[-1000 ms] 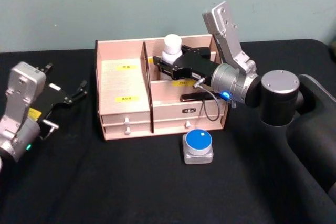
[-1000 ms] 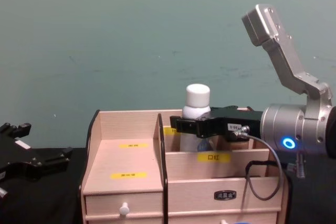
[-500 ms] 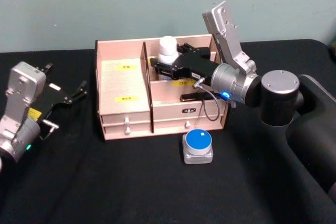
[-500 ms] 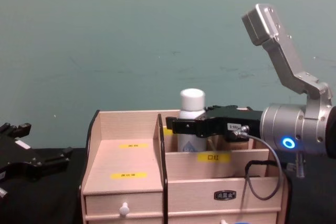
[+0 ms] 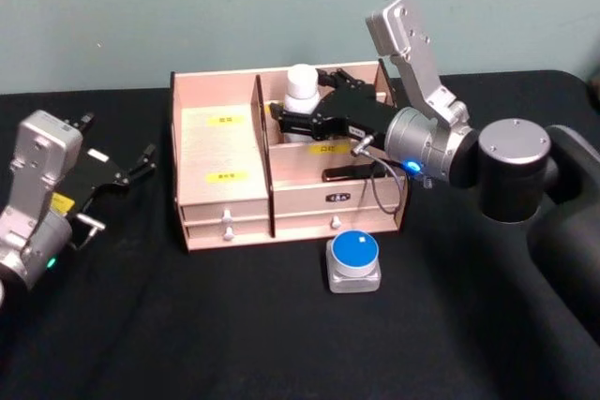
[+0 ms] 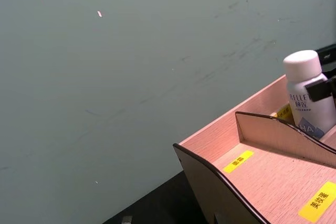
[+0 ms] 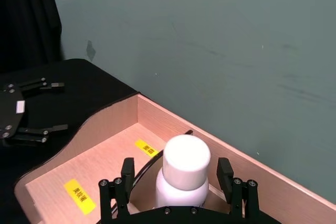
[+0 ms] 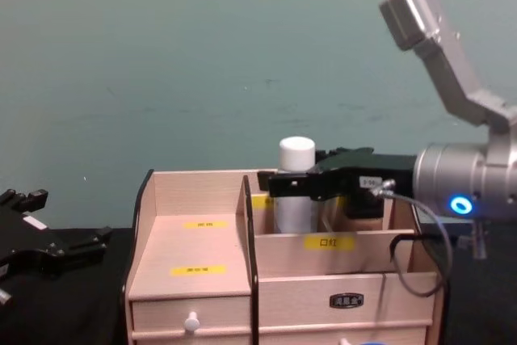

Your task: Pick up the facial cleanser and watermelon frost from the table and place them into the tiered storage box.

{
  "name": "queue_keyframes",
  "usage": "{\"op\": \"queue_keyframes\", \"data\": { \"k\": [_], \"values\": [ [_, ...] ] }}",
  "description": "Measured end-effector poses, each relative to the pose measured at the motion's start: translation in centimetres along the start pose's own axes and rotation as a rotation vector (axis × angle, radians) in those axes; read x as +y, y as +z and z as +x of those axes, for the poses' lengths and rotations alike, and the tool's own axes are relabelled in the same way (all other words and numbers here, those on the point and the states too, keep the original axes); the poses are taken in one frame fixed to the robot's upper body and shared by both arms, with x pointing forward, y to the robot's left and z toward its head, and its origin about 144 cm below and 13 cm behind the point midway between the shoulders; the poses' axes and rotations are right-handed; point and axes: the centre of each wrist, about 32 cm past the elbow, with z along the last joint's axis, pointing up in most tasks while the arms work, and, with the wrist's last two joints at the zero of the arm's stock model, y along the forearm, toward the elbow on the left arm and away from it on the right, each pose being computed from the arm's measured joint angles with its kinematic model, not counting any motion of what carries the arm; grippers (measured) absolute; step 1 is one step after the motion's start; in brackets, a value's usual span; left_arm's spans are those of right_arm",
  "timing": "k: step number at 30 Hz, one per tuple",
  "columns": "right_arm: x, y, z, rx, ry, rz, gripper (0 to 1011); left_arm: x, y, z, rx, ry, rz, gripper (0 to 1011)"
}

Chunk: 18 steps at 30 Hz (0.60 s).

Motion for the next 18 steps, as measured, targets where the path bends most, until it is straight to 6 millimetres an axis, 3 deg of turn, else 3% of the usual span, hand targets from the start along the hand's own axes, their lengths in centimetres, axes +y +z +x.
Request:
{"op": "queue_keyframes", "data": {
  "k": [6,11,18],
  "values": [
    [-2.3,1.8,-0.6,-0.038,0.0,-0.019,1003,0.0,0.0,0.0,0.0,0.0,0.0,1010],
    [-5.4,2.8,-1.3,-0.046,0.002,-0.046,1002,0.0,0.0,0.0,0.0,0.0,0.0,1009],
    [-9.6,2.5,-2.7,-0.006,0.012,-0.082,1002,0.0,0.0,0.0,0.0,0.0,0.0,1010]
  ]
}}
